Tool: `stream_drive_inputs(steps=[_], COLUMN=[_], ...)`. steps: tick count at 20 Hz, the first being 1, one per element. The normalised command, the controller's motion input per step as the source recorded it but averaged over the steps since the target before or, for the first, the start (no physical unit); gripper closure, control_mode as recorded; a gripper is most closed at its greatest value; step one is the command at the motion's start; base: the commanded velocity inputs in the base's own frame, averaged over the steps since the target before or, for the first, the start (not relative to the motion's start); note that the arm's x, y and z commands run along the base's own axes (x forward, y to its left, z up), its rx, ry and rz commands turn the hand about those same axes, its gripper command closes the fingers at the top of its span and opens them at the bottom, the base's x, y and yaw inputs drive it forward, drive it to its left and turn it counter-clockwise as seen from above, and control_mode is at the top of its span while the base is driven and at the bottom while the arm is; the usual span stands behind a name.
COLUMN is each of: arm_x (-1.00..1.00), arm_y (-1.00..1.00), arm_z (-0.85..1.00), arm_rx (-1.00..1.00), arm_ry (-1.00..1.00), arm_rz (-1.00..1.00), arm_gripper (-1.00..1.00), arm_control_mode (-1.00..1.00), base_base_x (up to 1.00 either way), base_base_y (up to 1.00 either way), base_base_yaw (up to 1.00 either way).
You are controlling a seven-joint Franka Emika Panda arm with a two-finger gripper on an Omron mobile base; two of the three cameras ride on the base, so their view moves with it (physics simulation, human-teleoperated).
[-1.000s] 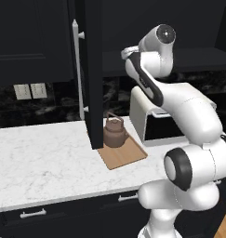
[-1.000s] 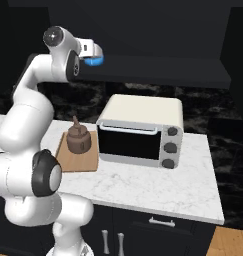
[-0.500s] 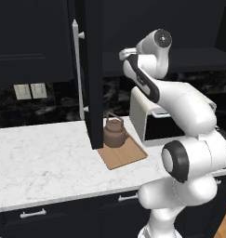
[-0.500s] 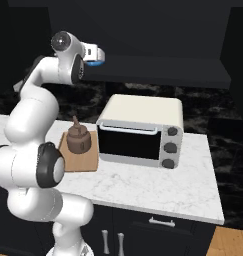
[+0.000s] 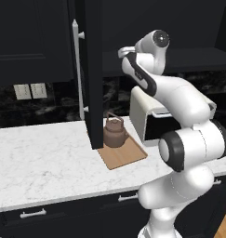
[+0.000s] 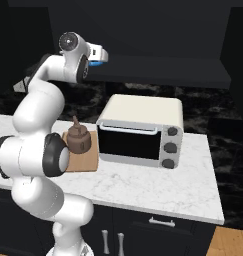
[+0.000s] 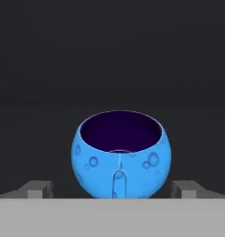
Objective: Pick the kettle from the counter and place it on the tray. Then pick the mug from the cabinet and place it on the tray. Then close the cabinet doors.
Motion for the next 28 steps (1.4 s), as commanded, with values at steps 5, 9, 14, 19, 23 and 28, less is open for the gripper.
stream_drive_inputs(steps=[5, 9, 14, 19, 23, 28], arm_x=[0.02, 0.02, 0.07, 0.0, 0.0, 0.0], arm_y=[-0.04, 0.0, 0.0, 0.0, 0.0, 0.0], arm_z=[-0.1, -0.15, -0.04, 0.0, 0.0, 0.0], arm_rx=[0.0, 0.0, 0.0, 0.0, 0.0, 0.0], arm_ry=[0.0, 0.0, 0.0, 0.0, 0.0, 0.0], arm_rz=[0.0, 0.0, 0.0, 0.0, 0.0, 0.0], arm_gripper=[-1.0, -1.0, 1.0, 1.0, 1.0, 1.0], arm_control_mode=[-1.0, -1.0, -1.0, -1.0, -1.0, -1.0], base_base_x=[0.0, 0.0, 0.0, 0.0, 0.0, 0.0], base_base_y=[0.0, 0.0, 0.0, 0.0, 0.0, 0.0], base_base_yaw=[0.0, 0.0, 0.0, 0.0, 0.0, 0.0])
